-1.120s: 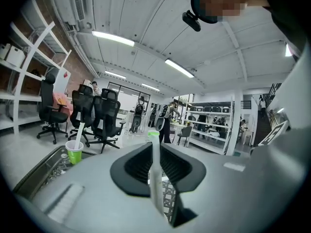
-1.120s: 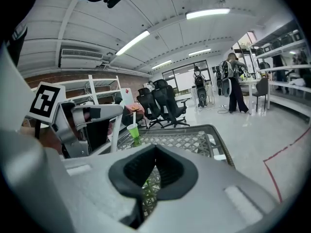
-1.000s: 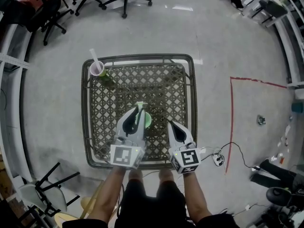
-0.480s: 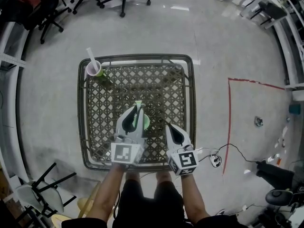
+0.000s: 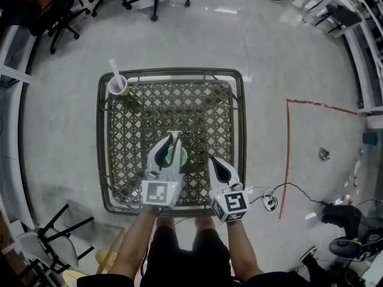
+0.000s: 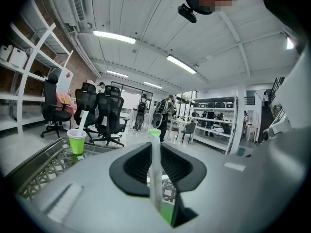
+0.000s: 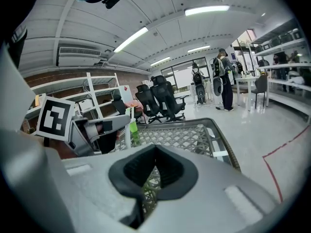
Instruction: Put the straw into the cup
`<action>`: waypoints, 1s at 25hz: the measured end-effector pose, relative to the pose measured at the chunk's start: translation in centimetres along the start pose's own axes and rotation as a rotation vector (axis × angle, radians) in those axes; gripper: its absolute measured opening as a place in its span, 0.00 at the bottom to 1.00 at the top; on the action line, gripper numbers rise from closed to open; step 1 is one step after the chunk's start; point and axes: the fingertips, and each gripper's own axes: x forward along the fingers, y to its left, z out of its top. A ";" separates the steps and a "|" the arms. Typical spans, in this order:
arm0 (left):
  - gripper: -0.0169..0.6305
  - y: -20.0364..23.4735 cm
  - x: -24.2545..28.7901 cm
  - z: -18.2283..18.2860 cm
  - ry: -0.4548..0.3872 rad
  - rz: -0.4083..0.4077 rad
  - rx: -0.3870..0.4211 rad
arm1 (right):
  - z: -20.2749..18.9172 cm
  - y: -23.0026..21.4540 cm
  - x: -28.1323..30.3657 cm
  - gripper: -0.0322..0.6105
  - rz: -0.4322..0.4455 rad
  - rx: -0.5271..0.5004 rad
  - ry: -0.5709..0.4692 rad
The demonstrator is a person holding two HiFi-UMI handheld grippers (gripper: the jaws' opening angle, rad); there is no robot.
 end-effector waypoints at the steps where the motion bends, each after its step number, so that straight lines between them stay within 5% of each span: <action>1: 0.12 0.0 0.0 -0.2 0.004 0.000 0.003 | 0.0 0.0 0.0 0.05 -0.001 0.002 0.000; 7: 0.14 -0.1 -0.2 -1.3 0.039 0.002 0.010 | -0.2 0.0 -0.1 0.05 0.001 0.000 0.007; 14: 0.43 -0.5 -0.8 -1.9 0.086 -0.021 0.003 | 0.0 0.3 -0.5 0.05 -0.004 -0.001 0.008; 20: 0.44 -0.4 -1.4 -1.8 0.107 -0.016 0.026 | 0.4 0.5 -1.1 0.05 -0.007 -0.006 0.007; 25: 0.34 -0.9 -2.4 -1.0 0.133 -0.016 0.072 | 1.8 1.0 -2.5 0.05 -0.001 -0.025 -0.020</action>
